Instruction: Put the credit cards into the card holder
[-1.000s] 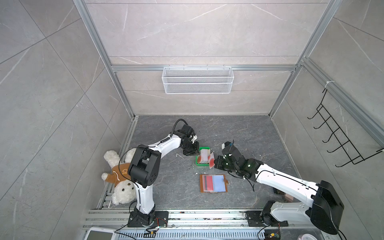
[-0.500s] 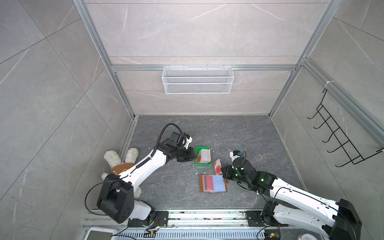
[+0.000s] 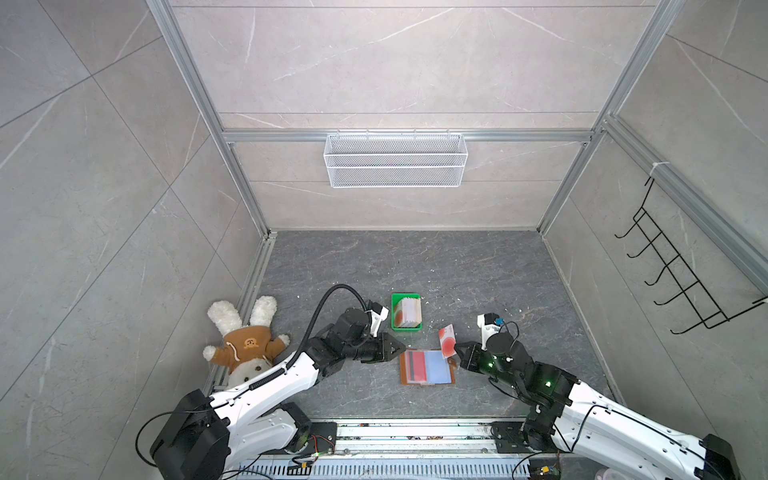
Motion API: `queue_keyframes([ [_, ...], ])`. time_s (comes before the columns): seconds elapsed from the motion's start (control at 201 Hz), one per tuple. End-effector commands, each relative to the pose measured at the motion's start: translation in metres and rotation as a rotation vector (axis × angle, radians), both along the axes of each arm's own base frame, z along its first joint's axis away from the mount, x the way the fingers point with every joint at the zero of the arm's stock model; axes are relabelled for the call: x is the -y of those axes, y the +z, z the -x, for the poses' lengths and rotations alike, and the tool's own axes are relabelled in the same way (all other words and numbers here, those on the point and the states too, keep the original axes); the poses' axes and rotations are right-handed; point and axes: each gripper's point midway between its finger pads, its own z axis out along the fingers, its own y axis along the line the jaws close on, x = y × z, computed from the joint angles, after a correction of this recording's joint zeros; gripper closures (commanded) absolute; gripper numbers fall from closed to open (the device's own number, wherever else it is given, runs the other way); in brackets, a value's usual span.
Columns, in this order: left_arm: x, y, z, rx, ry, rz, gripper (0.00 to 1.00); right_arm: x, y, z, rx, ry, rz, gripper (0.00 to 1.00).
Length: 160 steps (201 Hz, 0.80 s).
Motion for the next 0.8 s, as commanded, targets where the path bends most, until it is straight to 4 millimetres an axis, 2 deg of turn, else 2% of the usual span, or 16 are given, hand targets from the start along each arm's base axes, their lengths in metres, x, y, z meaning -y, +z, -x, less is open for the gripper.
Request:
queue_keyframes([
  [0.0,0.014,0.032,-0.012,0.059,0.04,0.179,0.74,0.004,0.0,-0.001,0.007,-0.04,-0.029,1.0],
  [0.314,0.023,0.038,-0.008,0.075,0.017,0.262,0.71,-0.002,0.025,-0.002,0.078,-0.026,-0.144,1.0],
  [0.553,0.031,0.048,-0.01,0.074,0.014,0.358,0.7,-0.014,0.044,-0.004,0.112,-0.007,-0.241,1.0],
  [0.792,0.031,0.052,-0.01,0.075,0.014,0.381,0.7,-0.029,0.064,-0.005,0.163,0.023,-0.33,1.0],
])
